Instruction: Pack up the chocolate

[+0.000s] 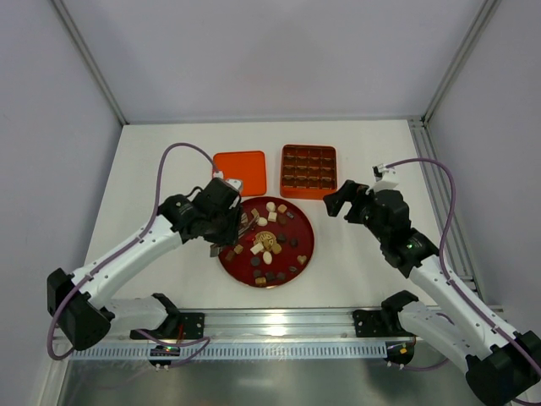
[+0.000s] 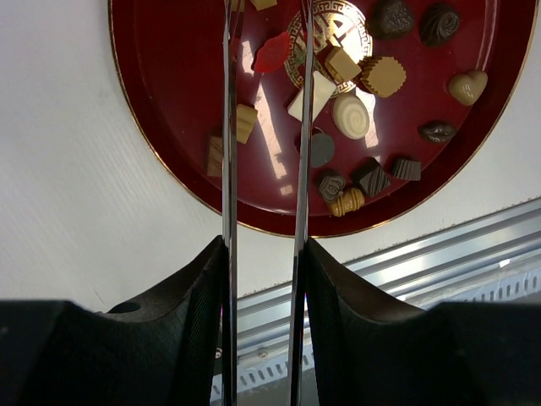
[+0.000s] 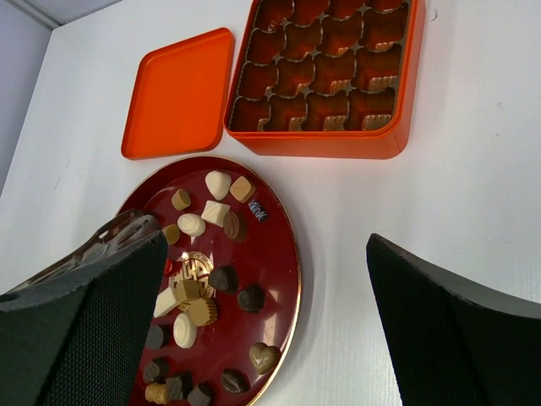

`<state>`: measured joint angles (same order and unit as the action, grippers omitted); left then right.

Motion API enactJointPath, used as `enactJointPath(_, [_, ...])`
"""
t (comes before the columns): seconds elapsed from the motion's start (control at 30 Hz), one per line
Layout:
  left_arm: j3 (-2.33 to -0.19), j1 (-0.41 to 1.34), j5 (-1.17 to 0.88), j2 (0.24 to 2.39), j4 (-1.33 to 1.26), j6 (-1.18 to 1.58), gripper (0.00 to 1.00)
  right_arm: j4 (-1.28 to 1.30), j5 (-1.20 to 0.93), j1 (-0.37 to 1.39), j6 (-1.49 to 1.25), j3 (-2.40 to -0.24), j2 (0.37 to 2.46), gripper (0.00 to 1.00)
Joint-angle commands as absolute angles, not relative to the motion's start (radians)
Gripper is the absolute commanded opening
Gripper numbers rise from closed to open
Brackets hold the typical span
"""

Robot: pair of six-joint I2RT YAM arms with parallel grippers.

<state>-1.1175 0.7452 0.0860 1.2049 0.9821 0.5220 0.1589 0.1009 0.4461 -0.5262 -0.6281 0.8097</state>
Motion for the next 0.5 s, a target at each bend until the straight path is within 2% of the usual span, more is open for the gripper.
enactJointPath(0.0, [-1.114,0.758,0.115,1.219,0.91,0.541,0.4,0.144,0.103,0.449,-0.531,-0.635,0.792,1.0])
enactJointPath(0.47, [-1.072,0.769,0.161,1.244,0.887,0.546,0.39,0.124,0.104,0.449,-0.535,-0.611,0.784,1.0])
